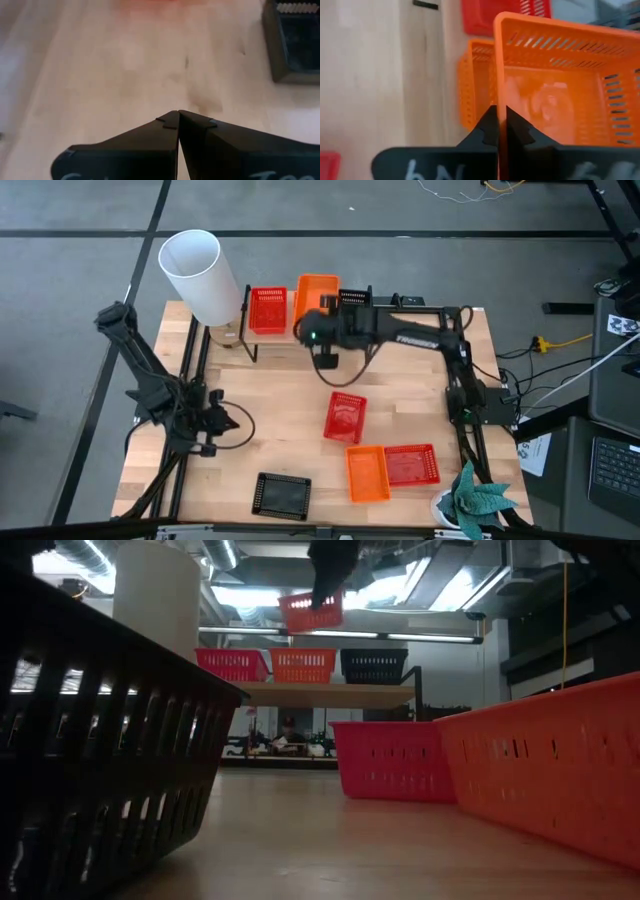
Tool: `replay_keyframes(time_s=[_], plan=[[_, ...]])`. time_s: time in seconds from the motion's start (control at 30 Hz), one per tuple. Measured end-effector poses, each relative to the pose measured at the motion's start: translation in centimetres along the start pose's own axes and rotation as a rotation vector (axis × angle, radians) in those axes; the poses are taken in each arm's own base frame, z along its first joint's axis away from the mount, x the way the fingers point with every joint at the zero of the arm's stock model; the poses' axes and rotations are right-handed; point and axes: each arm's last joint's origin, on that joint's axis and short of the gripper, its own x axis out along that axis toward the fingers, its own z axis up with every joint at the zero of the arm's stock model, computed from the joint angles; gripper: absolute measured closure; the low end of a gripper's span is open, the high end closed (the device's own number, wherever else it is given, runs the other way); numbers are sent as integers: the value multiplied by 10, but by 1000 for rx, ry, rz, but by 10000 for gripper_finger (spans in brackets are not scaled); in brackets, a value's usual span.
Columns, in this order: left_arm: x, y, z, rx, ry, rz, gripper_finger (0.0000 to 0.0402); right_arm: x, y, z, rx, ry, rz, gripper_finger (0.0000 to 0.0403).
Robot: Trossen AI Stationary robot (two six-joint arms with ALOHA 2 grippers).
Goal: Stack baskets on shelf by color
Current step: Stack the left orange bin on the orange bin on the shelf
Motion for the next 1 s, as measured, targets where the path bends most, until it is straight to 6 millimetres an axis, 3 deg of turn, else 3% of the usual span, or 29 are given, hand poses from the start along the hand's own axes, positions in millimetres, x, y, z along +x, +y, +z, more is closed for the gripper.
replay_keyframes(time_s=[0.13, 0.33, 0.5, 0.77, 1.0], plan=[[12, -2, -17, 36, -78, -18, 401, 12, -20, -4, 17, -46, 123, 403], [18, -2, -23, 54, -145, -6, 401, 24, -41, -10, 65, -82, 210, 403], [18, -2, -22, 53, -148, -6, 401, 26, -43, -10, 44, -128, 302, 403], [18, -2, -22, 54, -148, -6, 401, 28, -47, -11, 50, -129, 297, 403], [18, -2, -22, 51, -153, -3, 401, 58, -41, -22, 90, -60, 295, 403]])
